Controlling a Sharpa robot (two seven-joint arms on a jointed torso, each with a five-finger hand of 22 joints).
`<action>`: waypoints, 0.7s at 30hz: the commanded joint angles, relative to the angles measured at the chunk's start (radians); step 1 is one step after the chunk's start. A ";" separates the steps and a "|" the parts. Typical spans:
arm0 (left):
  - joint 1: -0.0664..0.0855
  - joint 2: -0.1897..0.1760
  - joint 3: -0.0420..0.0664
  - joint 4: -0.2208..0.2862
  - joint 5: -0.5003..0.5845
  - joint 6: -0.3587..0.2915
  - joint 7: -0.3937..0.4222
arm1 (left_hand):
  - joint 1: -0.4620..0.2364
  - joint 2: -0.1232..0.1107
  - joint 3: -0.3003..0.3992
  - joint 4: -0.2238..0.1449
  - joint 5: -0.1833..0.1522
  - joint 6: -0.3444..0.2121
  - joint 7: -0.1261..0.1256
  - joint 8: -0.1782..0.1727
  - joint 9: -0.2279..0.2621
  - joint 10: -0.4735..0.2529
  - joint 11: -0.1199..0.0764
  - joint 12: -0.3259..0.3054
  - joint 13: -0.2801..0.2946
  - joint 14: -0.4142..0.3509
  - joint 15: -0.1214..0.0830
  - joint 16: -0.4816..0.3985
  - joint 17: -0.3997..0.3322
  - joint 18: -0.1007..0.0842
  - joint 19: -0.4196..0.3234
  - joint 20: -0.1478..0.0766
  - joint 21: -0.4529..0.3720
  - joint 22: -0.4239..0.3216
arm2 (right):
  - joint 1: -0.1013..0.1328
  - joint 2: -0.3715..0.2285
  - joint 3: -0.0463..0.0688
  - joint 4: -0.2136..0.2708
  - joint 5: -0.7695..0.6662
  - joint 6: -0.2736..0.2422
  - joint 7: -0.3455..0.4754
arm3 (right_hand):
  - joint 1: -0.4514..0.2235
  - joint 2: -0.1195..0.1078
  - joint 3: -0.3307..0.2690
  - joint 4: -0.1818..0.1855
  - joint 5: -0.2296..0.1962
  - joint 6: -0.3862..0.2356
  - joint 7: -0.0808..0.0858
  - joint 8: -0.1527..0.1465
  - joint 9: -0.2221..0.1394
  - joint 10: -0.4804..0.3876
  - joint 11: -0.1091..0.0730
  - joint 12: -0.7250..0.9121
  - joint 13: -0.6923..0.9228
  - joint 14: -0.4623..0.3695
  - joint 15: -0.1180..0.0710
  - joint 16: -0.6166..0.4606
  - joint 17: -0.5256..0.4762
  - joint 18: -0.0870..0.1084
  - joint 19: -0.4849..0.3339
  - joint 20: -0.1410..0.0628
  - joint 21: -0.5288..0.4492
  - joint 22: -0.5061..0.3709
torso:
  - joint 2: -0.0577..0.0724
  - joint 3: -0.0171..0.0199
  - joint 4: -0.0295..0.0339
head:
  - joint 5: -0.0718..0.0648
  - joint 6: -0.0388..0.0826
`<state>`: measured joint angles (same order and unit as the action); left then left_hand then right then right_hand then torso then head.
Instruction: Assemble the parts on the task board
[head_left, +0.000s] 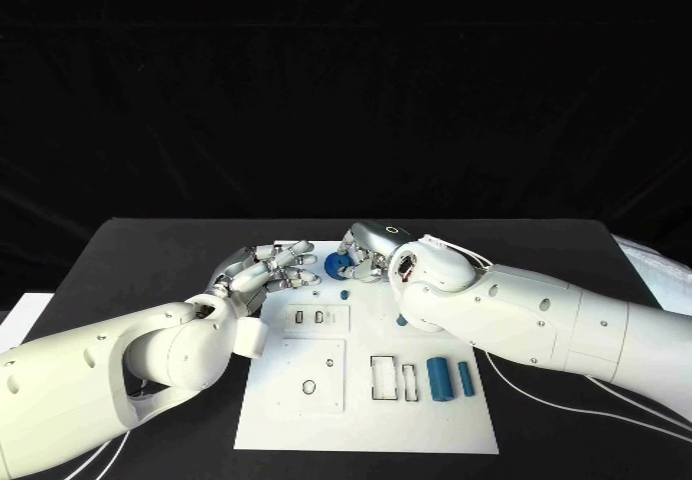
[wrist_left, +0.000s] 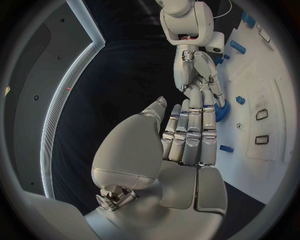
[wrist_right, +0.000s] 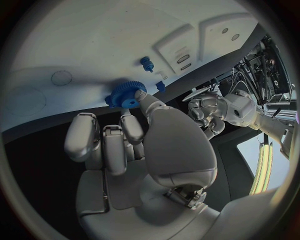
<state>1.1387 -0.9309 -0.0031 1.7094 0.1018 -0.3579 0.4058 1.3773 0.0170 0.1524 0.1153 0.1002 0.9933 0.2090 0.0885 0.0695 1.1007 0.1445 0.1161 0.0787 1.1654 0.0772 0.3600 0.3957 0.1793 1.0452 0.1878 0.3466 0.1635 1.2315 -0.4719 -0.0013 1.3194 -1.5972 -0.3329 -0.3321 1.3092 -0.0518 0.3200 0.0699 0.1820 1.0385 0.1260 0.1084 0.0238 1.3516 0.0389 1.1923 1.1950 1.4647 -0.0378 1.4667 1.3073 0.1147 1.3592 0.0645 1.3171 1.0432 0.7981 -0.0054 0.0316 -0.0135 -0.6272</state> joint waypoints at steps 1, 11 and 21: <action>0.001 0.001 0.001 0.000 0.001 0.020 0.015 | 0.008 0.001 0.001 -0.003 0.004 -0.001 0.001 0.000 0.001 -0.008 0.000 0.005 -0.002 -0.006 0.002 -0.003 -0.001 0.002 -0.009 -0.001 -0.002 -0.001 | -0.005 0.006 -0.003 -0.010 -0.014 0.012 -0.023 | -0.011 -0.005 0.010 0.005 0.006 -0.022 0.009 -0.015 0.074 -0.015 0.004 -0.022 -0.016 0.067 0.004 0.001 0.041 -0.014 -0.006 0.003 0.001 -0.004 | 0.000 0.0007 -0.0014 | 0.002 0.000; 0.001 0.001 0.001 0.000 0.002 0.021 0.014 | 0.008 0.001 0.001 -0.003 0.004 -0.001 0.001 0.000 0.001 -0.008 0.000 0.005 -0.002 -0.006 0.002 -0.003 -0.001 0.002 -0.009 -0.001 -0.002 -0.001 | -0.006 0.018 -0.005 -0.025 -0.004 0.014 -0.008 | -0.062 -0.061 -0.035 0.027 0.000 -0.154 0.038 -0.049 0.045 -0.112 0.033 -0.172 -0.149 0.067 0.028 0.006 0.054 -0.012 -0.020 0.025 -0.011 -0.023 | 0.000 0.0012 -0.0007 | 0.002 -0.001; 0.001 0.001 0.001 0.001 0.002 0.021 0.013 | 0.008 0.001 0.001 -0.003 0.004 -0.001 0.001 0.000 0.001 -0.008 0.000 0.005 -0.002 -0.006 0.002 -0.003 -0.001 0.002 -0.009 -0.001 -0.002 -0.001 | -0.007 0.010 -0.006 -0.018 0.002 0.005 0.009 | -0.072 -0.063 -0.081 0.052 0.004 -0.163 0.041 -0.037 0.048 -0.123 0.037 -0.186 -0.165 0.066 0.034 0.006 0.056 -0.010 -0.022 0.034 -0.010 -0.023 | 0.000 0.0012 -0.0012 | 0.003 -0.001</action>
<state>1.1386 -0.9308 -0.0030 1.7085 0.1020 -0.3574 0.4065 1.3773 0.0170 0.1521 0.1155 0.1002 0.9933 0.2090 0.0885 0.0695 1.1007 0.1445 0.1161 0.0788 1.1653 0.0772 0.3601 0.3957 0.1794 1.0452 0.1878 0.3466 0.1635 1.2256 -0.4608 -0.0073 1.2977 -1.5943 -0.3312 -0.3373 1.2372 -0.1108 0.2428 0.1229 0.1857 0.8712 0.1660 0.0663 0.0711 1.2320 0.0798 1.0048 1.0290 1.4665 -0.0070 1.4667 1.3080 0.1150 1.3393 0.0918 1.3114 1.0193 0.7981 -0.0041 0.0304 -0.0104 -0.6283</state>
